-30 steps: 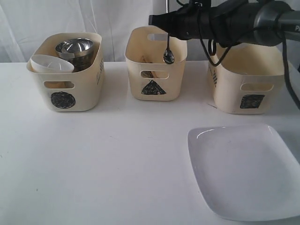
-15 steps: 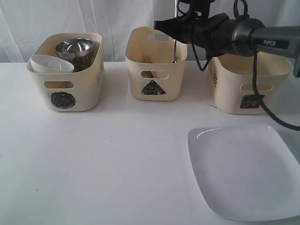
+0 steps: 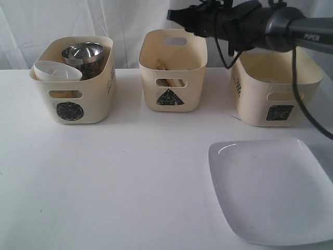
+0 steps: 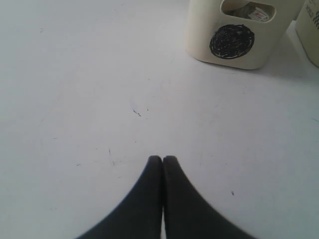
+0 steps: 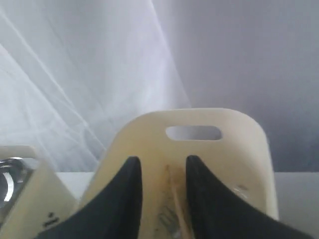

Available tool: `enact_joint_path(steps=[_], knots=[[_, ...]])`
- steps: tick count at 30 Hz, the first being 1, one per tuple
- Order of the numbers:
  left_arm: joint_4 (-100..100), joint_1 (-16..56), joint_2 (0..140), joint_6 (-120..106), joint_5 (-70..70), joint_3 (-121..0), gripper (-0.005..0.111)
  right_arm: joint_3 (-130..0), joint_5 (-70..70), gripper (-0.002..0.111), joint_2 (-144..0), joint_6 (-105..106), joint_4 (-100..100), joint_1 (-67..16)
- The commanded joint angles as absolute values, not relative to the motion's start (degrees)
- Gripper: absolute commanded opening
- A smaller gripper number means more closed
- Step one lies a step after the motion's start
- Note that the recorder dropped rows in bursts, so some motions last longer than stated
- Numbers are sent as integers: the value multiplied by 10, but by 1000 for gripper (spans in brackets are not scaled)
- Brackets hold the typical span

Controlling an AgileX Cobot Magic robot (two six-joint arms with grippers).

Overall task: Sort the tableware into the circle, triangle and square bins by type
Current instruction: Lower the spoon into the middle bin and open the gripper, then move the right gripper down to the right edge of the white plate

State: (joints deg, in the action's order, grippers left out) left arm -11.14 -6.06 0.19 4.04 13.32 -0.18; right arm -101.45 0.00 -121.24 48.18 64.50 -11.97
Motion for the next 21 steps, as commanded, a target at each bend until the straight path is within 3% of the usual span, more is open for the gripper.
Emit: enact_joint_path(steps=[1, 4, 9, 12, 17, 21], knots=[[-119, -60, 0, 40, 132, 0, 0, -1017, -172, 24, -1133, 485, 591, -99], [-119, -60, 0, 40, 131, 0, 0, -1002, -279, 2, -1090, 354, 409, -77], [-119, -60, 0, 40, 131, 0, 0, -922, -422, 0, -1028, -11, -35, -51], [-119, -60, 0, 40, 131, 0, 0, -839, -462, 0, -983, -133, -192, -39], [-119, -60, 0, 40, 131, 0, 0, -667, -454, 0, -902, -170, -197, -21], [-119, -60, 0, 40, 131, 0, 0, -533, -493, 0, -868, -74, -134, -18]])
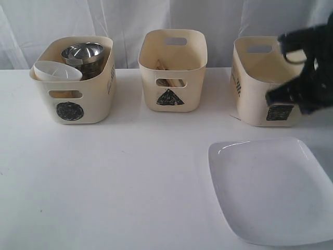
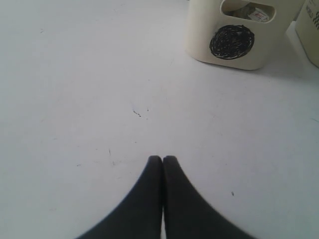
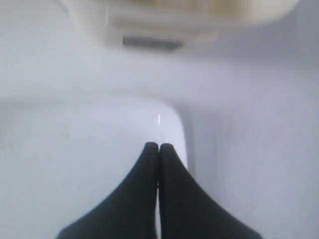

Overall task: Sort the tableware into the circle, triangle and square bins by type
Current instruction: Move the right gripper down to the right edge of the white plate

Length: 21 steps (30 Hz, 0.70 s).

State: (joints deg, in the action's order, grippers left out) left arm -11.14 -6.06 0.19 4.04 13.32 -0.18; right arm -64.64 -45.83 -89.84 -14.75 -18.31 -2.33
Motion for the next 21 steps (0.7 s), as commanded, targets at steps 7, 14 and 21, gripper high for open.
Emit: enact_joint_path(steps=[7, 14, 21], knots=[[-119, -60, 0, 40, 132, 0, 0, -439, -501, 11, -868, -41, -102, -18], [-119, -60, 0, 40, 132, 0, 0, -429, -475, 47, -881, -112, -102, -17], [-120, -60, 0, 40, 132, 0, 0, -429, -340, 47, -837, -147, 0, -12]])
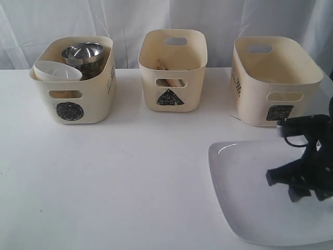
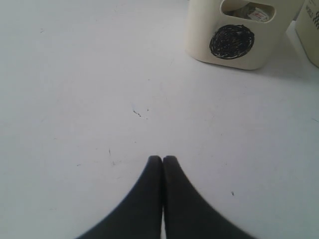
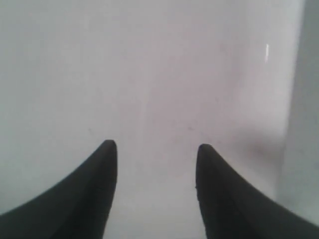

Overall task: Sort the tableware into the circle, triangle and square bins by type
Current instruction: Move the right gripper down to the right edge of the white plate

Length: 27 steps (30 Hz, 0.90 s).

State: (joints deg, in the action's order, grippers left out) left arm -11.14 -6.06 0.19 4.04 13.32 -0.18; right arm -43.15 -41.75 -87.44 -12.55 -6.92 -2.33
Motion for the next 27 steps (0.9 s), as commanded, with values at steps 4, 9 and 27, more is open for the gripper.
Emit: enact_joint_path(steps=[4, 9, 27], knots=[[-120, -60, 0, 40, 132, 0, 0, -427, -301, 47, -767, -153, 78, 32], [-120, -60, 0, 40, 132, 0, 0, -385, -389, 47, -695, -129, 76, 118], [-120, -60, 0, 40, 131, 0, 0, -258, -347, 38, -666, -122, 12, 230]])
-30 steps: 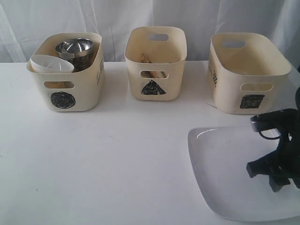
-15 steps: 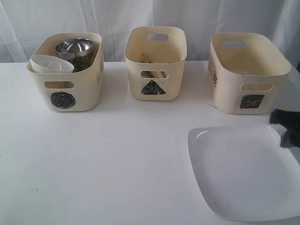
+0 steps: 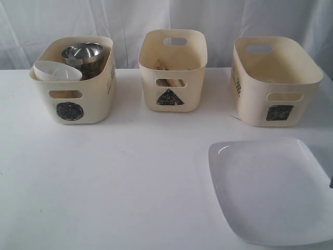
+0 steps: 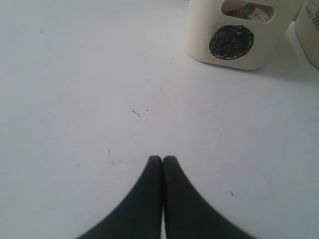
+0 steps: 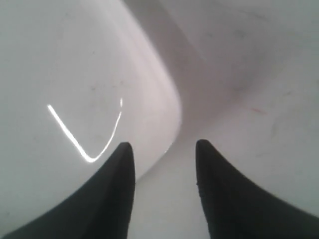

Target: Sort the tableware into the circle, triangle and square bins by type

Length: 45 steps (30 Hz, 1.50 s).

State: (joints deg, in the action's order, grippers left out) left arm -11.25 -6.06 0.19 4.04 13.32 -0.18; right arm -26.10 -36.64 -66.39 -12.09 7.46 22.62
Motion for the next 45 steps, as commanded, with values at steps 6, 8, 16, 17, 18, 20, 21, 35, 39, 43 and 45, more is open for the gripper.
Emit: enact_joint_path(steps=[6, 8, 16, 17, 18, 20, 21, 35, 39, 43, 45], knots=[[-121, -60, 0, 40, 131, 0, 0, -258, -332, 38, -666, -122, -33, 230], [-121, -60, 0, 40, 131, 0, 0, -258, -346, 38, -667, -117, -10, 230], [-123, -60, 0, 40, 131, 0, 0, -259, -358, 38, -737, 54, 198, 230], [-124, -60, 0, 40, 131, 0, 0, -259, -358, 39, -754, 54, 198, 230], [-124, -60, 0, 40, 131, 0, 0, -260, -358, 40, -768, 54, 196, 230], [-124, -60, 0, 40, 131, 0, 0, -261, -358, 41, -787, 54, 193, 230], [-124, -60, 0, 40, 131, 0, 0, -262, -356, 42, -793, 54, 193, 230], [-124, -60, 0, 40, 131, 0, 0, -263, -343, 42, -796, 52, 198, 230], [-125, -60, 0, 40, 131, 0, 0, -262, -325, 42, -796, 52, 201, 230], [-125, -60, 0, 40, 131, 0, 0, -262, -275, 42, -796, 52, 207, 230], [-126, -60, 0, 40, 131, 0, 0, -262, -252, 42, -796, 52, 216, 230]])
